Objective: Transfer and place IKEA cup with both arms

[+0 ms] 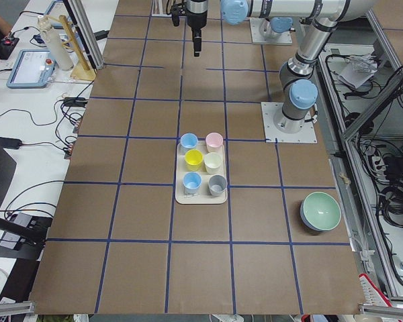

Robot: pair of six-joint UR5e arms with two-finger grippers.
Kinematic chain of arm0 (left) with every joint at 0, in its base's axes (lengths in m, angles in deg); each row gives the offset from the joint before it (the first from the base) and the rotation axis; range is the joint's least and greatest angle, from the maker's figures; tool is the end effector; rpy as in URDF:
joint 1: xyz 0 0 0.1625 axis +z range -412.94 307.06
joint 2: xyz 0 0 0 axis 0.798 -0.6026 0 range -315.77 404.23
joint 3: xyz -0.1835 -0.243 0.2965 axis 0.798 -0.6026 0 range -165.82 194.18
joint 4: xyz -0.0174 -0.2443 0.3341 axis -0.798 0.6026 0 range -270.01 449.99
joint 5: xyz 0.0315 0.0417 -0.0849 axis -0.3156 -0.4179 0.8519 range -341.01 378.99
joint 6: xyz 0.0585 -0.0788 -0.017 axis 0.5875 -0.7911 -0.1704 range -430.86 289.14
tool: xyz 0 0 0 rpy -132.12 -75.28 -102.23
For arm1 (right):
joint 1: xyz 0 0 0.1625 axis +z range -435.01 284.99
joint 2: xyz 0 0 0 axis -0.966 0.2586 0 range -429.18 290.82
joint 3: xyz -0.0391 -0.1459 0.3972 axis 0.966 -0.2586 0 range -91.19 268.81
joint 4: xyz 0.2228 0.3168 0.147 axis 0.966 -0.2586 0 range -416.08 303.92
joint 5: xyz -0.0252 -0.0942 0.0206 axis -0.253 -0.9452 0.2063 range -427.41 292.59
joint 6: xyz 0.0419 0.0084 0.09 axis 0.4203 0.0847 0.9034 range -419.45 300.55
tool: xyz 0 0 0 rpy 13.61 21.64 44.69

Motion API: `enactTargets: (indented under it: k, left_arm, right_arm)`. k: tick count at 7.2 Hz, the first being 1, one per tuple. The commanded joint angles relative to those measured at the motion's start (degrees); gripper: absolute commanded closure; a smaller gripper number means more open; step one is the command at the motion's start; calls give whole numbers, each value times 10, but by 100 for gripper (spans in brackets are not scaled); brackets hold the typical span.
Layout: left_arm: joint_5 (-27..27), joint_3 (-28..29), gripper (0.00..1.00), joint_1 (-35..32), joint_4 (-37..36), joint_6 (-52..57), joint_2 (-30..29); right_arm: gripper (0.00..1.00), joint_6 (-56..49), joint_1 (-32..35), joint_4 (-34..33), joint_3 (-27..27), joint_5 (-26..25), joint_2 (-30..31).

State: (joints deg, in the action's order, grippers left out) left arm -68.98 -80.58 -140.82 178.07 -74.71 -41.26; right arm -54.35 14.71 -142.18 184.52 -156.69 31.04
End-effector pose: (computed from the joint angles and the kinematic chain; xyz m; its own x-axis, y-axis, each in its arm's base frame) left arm -0.1197 -0.4662 0.4879 -0.9940 -0.1030 0.0372 -0.1040 0.9942 -0.0267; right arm 0.1325 -0.4170 0.5130 -0.9955 0.0935 -0.0134 0.0936 0.9956 -0.0093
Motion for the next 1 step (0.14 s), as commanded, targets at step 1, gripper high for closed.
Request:
enactTargets:
  k: [1]
  left_arm:
    - [0,-1,0,0,1,-3,1]
  right_arm:
    - [0,0,0,12,0,-3,1]
